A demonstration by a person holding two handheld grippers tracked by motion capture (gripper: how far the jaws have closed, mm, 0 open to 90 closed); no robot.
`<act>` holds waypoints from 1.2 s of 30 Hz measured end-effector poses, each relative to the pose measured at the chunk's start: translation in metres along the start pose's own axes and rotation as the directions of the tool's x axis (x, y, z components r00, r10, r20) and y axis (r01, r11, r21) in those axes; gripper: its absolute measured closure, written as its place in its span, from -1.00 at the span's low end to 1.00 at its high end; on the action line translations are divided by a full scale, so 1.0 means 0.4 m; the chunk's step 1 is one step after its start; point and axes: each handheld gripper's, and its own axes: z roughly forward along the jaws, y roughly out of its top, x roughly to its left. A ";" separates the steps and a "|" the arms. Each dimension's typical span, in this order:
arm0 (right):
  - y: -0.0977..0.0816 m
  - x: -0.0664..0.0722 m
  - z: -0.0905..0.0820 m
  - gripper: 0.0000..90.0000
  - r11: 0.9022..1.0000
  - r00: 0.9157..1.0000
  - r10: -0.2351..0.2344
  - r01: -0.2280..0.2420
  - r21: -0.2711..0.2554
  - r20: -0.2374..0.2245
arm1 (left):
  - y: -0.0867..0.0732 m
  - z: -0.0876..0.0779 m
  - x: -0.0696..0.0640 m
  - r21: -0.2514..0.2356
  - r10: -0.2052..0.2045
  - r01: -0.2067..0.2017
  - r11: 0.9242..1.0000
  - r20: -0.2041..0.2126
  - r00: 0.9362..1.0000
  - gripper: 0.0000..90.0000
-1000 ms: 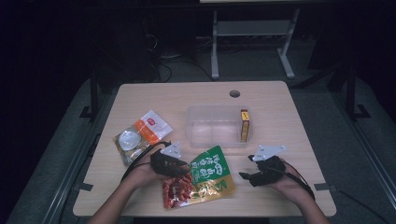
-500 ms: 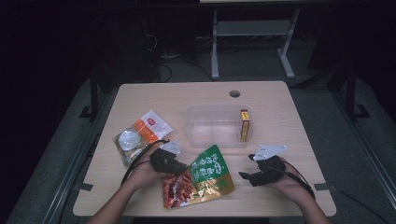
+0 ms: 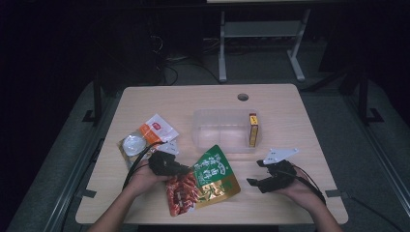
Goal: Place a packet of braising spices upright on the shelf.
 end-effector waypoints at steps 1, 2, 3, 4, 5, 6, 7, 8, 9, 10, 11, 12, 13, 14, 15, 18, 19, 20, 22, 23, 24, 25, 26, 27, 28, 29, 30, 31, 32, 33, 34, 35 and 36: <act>0.001 0.001 0.001 -0.51 1.000 1.000 0.003 -0.003 -0.001 -0.009 | 0.000 -0.007 0.001 -0.012 -0.005 0.005 1.000 -0.003 1.000 0.99; 0.001 0.003 0.001 -0.52 1.000 1.000 0.004 -0.004 -0.001 -0.016 | 0.000 -0.015 0.001 -0.030 -0.014 0.014 0.999 -0.007 1.000 0.99; 0.002 0.005 0.002 -0.53 1.000 1.000 0.002 -0.002 -0.001 -0.026 | 0.000 -0.023 0.003 -0.036 -0.008 0.007 0.999 -0.015 1.000 0.99; 0.003 0.007 0.003 -0.53 1.000 0.999 -0.001 0.001 -0.001 -0.034 | 0.001 -0.030 0.004 -0.046 -0.012 0.011 0.999 -0.018 1.000 0.99; 0.004 0.009 0.004 -0.53 1.000 0.999 -0.006 0.006 -0.004 -0.039 | 0.000 -0.034 0.004 -0.056 -0.013 0.011 0.998 -0.023 1.000 0.99; 0.005 0.011 0.005 -0.54 1.000 0.999 -0.008 0.007 -0.002 -0.045 | 0.001 -0.044 0.004 -0.072 -0.017 0.014 0.997 -0.030 0.999 0.99; 0.007 0.016 0.009 -0.55 1.000 0.998 -0.011 0.011 0.001 -0.056 | 0.001 -0.047 0.002 -0.085 -0.028 0.025 0.996 -0.033 0.999 1.00; 0.008 0.019 0.011 -0.55 1.000 0.998 -0.011 0.011 0.001 -0.062 | 0.002 -0.050 0.002 -0.093 -0.029 0.026 0.995 -0.034 0.999 1.00; 0.009 0.021 0.013 -0.55 1.000 0.998 -0.017 0.017 0.002 -0.066 | 0.003 -0.055 0.003 -0.099 -0.028 0.025 0.995 -0.037 0.999 1.00; 0.010 0.024 0.015 -0.56 1.000 0.997 -0.022 0.022 0.003 -0.070 | 0.004 -0.058 0.002 -0.109 -0.032 0.028 0.994 -0.040 0.999 1.00; 0.012 0.026 0.017 -0.57 1.000 0.997 -0.025 0.026 0.007 -0.070 | 0.005 -0.063 0.002 -0.117 -0.033 0.028 0.993 -0.043 0.999 1.00; 0.014 0.029 0.019 -0.57 1.000 0.997 -0.022 0.022 0.007 -0.076 | 0.006 -0.067 0.002 -0.128 -0.036 0.030 0.991 -0.047 0.998 1.00; 0.015 0.030 0.022 -0.57 1.000 0.996 -0.020 0.021 0.004 -0.082 | 0.008 -0.073 0.003 -0.137 -0.035 0.028 0.990 -0.051 0.998 1.00; 0.017 0.032 0.024 -0.57 1.000 0.996 -0.020 0.020 0.000 -0.089 | 0.010 -0.078 0.003 -0.154 -0.044 0.036 0.987 -0.054 0.998 1.00; 0.019 0.036 0.028 -0.57 1.000 0.995 -0.013 0.013 -0.004 -0.098 | 0.011 -0.083 0.003 -0.167 -0.049 0.040 0.985 -0.054 0.997 1.00; 0.028 0.047 0.040 -0.56 1.000 0.993 -0.015 0.013 -0.017 -0.119 | 0.019 -0.096 0.002 -0.194 -0.053 0.039 0.980 -0.070 0.996 1.00; 0.032 0.050 0.042 -0.55 1.000 0.993 -0.016 0.014 -0.020 -0.121 | 0.021 -0.100 0.002 -0.203 -0.056 0.040 0.978 -0.074 0.996 1.00; 0.037 0.054 0.046 -0.55 1.000 0.992 -0.014 0.011 -0.023 -0.127 | 0.024 -0.103 0.001 -0.215 -0.059 0.041 0.976 -0.078 0.995 1.00; 0.049 0.059 0.054 -0.53 0.999 0.990 -0.006 0.001 -0.039 -0.141 | 0.029 -0.110 0.000 -0.233 -0.065 0.044 0.971 -0.084 0.994 1.00; 0.056 0.062 0.059 -0.51 0.999 0.989 -0.003 -0.004 -0.046 -0.148 | 0.031 -0.113 0.000 -0.242 -0.065 0.042 0.969 -0.086 0.994 1.00; 0.065 0.064 0.067 -0.50 0.998 0.989 0.000 -0.009 -0.057 -0.149 | 0.033 -0.114 -0.002 -0.248 -0.067 0.044 0.968 -0.086 0.994 1.00; 0.071 0.066 0.072 -0.49 0.998 0.989 -0.001 -0.009 -0.064 -0.149 | 0.035 -0.115 -0.003 -0.257 -0.063 0.038 0.966 -0.091 0.994 1.00; 0.079 0.068 0.078 -0.47 0.997 0.988 -0.004 -0.007 -0.074 -0.152 | 0.036 -0.116 -0.006 -0.267 -0.068 0.041 0.963 -0.092 0.993 1.00; 0.088 0.072 0.085 -0.46 0.997 0.988 -0.004 -0.009 -0.080 -0.157 | 0.037 -0.117 -0.007 -0.270 -0.067 0.040 0.962 -0.091 0.994 1.00; 0.096 0.075 0.092 -0.45 0.996 0.988 -0.007 -0.007 -0.090 -0.156 | 0.038 -0.117 -0.008 -0.272 -0.065 0.038 0.961 -0.090 0.994 1.00; 0.103 0.078 0.098 -0.42 0.995 0.987 -0.008 -0.008 -0.099 -0.160 | 0.039 -0.118 -0.010 -0.273 -0.063 0.036 0.961 -0.089 0.994 1.00; 0.110 0.082 0.103 -0.38 0.994 0.985 -0.007 -0.012 -0.111 -0.171 | 0.039 -0.118 -0.011 -0.277 -0.063 0.037 0.960 -0.086 0.994 1.00; 0.114 0.083 0.106 -0.36 0.994 0.984 -0.004 -0.017 -0.112 -0.181 | 0.040 -0.119 -0.012 -0.280 -0.063 0.036 0.959 -0.087 0.994 1.00; 0.117 0.083 0.110 -0.32 0.993 0.984 -0.005 -0.017 -0.119 -0.179 | 0.041 -0.119 -0.014 -0.287 -0.064 0.037 0.957 -0.086 0.994 1.00; 0.121 0.083 0.113 -0.27 0.993 0.982 -0.001 -0.022 -0.120 -0.188 | 0.041 -0.120 -0.014 -0.293 -0.063 0.036 0.955 -0.085 0.994 1.00; 0.123 0.082 0.115 -0.23 0.992 0.981 -0.003 -0.021 -0.124 -0.192 | 0.041 -0.120 -0.014 -0.297 -0.063 0.036 0.954 -0.083 0.995 1.00; 0.126 0.083 0.117 -0.15 0.991 0.981 0.004 -0.029 -0.128 -0.192 | 0.042 -0.120 -0.015 -0.298 -0.063 0.036 0.954 -0.081 0.995 1.00; 0.128 0.081 0.118 -0.06 0.990 0.979 0.005 -0.032 -0.135 -0.202 | 0.042 -0.119 -0.017 -0.303 -0.066 0.039 0.952 -0.079 0.995 1.00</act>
